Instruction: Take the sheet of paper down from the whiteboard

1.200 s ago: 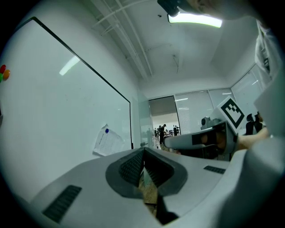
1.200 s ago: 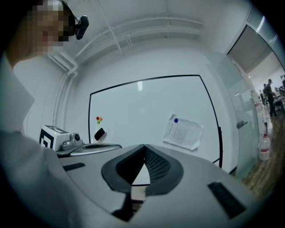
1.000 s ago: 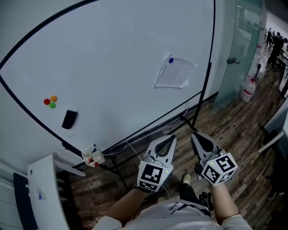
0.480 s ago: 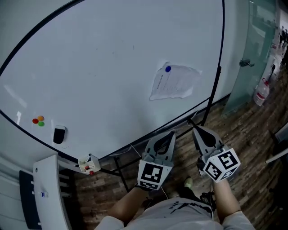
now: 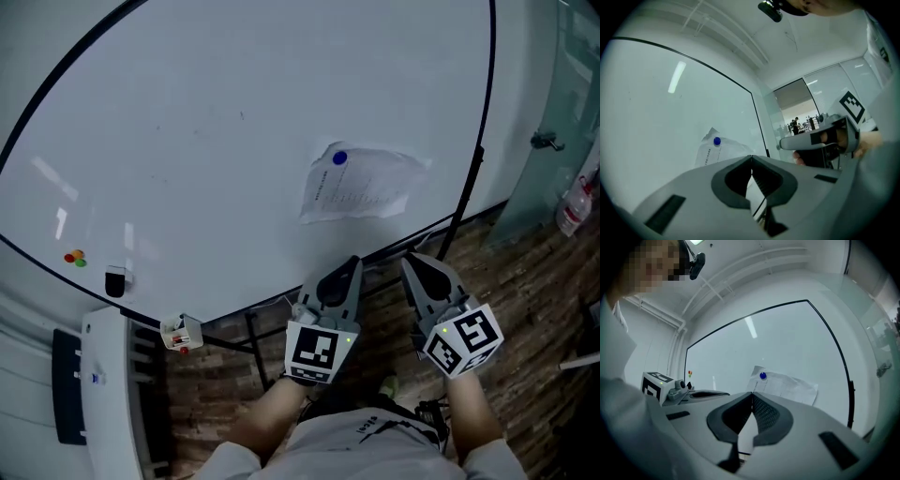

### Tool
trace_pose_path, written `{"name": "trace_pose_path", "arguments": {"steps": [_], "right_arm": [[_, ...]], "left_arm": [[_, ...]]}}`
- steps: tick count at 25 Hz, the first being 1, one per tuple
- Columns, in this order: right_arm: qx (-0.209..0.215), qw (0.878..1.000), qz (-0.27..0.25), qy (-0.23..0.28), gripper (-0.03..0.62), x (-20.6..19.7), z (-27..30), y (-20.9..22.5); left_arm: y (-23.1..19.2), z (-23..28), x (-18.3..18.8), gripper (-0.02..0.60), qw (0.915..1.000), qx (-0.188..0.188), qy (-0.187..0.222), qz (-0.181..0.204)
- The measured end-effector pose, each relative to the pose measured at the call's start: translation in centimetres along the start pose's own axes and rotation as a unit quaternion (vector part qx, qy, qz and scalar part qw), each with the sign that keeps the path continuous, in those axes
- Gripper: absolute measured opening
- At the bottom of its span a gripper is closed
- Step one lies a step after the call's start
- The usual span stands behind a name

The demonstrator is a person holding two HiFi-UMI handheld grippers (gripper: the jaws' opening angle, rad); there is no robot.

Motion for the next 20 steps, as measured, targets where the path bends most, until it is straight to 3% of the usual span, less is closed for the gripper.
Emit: {"name": "trace_pose_path", "arguments": {"steps": [5,10,20], "right_arm": [[0.009,1.000,-0.010,0.001,0.014,0.6,1.5,1.9],[-0.004,1.000,-0.028,0.008,0.014,1.5,3.3,3.4],[-0.028,0.996,-0.086,0.003,0.015,3.1,7.8,5.5]], "left_arm": [[-1.9,2.7,0.7,0.014,0.9991,0.039,0.005,0.018],[-4.1,4.7,2.2,0.015,0.9912,0.089,0.031,0.093],[-8.2,9.0,2.5,0.025,0.9820,0.135,0.059,0.119]]}}
Point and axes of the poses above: the fingertips, and each gripper's own axes: z forward along the fingers, y to its right, x out of its top, the point moved 3 cm from there along -z, backward along the fingers, and after that the axes turned 6 degrees about -y, right-handed, at the moved point
